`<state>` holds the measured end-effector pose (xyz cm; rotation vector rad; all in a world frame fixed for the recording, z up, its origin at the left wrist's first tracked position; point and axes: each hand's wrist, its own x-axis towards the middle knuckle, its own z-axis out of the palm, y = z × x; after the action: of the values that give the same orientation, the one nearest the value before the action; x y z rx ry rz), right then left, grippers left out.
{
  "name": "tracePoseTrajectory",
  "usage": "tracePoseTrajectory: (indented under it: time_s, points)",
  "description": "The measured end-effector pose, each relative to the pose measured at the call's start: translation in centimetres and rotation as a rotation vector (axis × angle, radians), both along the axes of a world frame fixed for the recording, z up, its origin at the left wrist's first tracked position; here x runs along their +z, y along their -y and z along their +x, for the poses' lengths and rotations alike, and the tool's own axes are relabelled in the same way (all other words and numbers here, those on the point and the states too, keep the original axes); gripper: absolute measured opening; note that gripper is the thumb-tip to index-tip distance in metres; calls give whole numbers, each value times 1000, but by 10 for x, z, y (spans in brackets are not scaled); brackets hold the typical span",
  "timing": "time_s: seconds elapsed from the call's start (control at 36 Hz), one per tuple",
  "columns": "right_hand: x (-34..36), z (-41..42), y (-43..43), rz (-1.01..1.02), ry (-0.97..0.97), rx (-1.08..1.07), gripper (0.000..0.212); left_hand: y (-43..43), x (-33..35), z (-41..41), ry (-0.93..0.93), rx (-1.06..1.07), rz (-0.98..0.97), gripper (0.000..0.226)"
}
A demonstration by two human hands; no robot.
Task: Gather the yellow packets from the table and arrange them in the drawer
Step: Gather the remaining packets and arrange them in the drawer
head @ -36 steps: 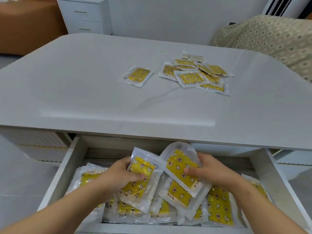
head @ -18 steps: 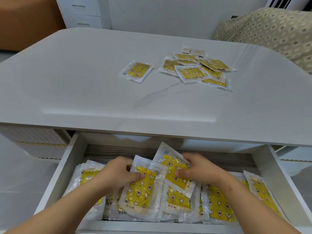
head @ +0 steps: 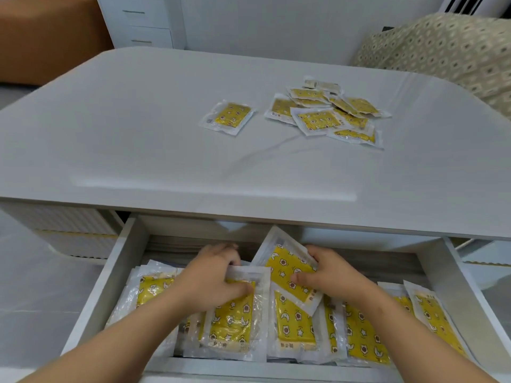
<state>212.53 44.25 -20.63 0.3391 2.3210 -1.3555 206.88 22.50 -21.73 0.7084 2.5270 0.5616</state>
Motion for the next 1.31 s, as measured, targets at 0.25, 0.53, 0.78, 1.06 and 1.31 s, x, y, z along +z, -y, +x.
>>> tracePoseTrajectory:
  time_s: [0.25, 0.53, 0.78, 1.06, 1.31]
  points:
    - [2, 4, 0, 2, -5, -57, 10, -7, -4, 5, -33, -104, -29, 20]
    - [4, 6, -3, 22, 12, -104, 9, 5, -8, -1, -33, -112, -62, 14]
    - [8, 5, -6, -156, 51, -179, 10, 16, 4, -13, -19, -18, -21, 31]
    - [9, 9, -19, 35, 180, -79, 14, 24, 5, -25, -103, -190, -441, 21]
    - [8, 7, -18, 708, 73, 91, 22, 12, 2, -16, -169, -61, -266, 45]
